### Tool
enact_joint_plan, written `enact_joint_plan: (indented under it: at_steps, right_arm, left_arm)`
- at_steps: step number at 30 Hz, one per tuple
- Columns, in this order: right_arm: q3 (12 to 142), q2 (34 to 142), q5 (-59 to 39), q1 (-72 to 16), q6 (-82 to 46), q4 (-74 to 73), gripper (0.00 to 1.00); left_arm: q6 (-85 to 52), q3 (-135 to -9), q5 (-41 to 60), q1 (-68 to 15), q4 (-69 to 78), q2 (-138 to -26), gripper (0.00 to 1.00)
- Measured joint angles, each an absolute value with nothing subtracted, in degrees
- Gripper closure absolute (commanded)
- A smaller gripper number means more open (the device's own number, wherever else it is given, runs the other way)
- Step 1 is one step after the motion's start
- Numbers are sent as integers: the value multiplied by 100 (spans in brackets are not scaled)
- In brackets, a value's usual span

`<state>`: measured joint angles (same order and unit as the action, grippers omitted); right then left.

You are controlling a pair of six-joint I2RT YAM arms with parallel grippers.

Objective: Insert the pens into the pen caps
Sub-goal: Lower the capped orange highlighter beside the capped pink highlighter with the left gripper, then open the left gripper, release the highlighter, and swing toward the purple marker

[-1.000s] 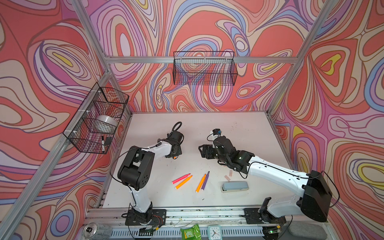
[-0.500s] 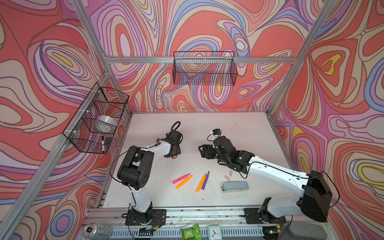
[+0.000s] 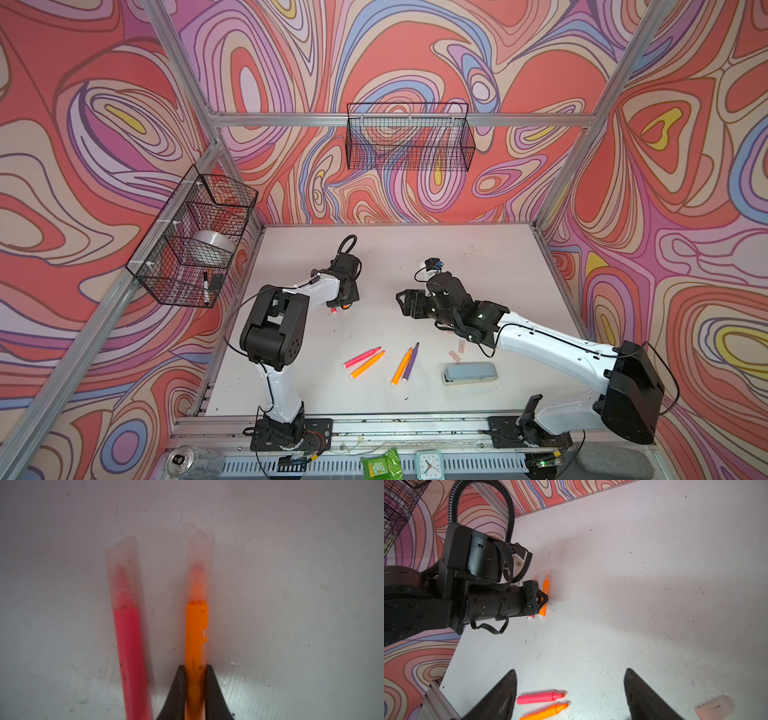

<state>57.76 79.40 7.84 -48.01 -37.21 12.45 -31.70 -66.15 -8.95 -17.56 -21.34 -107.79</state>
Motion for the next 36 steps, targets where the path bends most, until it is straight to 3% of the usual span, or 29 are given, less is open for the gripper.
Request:
enact_joint_plan:
  at_steps: [8, 17, 29, 31, 36]
  right_arm:
    - [5774, 7940, 794, -4801, -3739, 1245, 17]
    - [5730, 7913, 950, -4797, -3715, 1247, 17]
    - [5680, 7767, 1076, -4764, -3715, 1245, 17]
    - [5623, 7690, 1153, -4764, -3719, 1245, 17]
    - [5485, 7581, 1286, -4611, -3835, 1262, 18]
  left_arm:
    - [-3059, -6578, -773, -1717, -2086, -10744, 46]
    - [-2832, -5653, -325, -1715, -1588, -9762, 30]
    - [-2703, -4801, -141, -1721, -578, -8549, 27]
    - [-2593, -4167, 180, -1767, 69, -7985, 19]
    - [-2060, -3175, 720, -2596, 1050, -6445, 17]
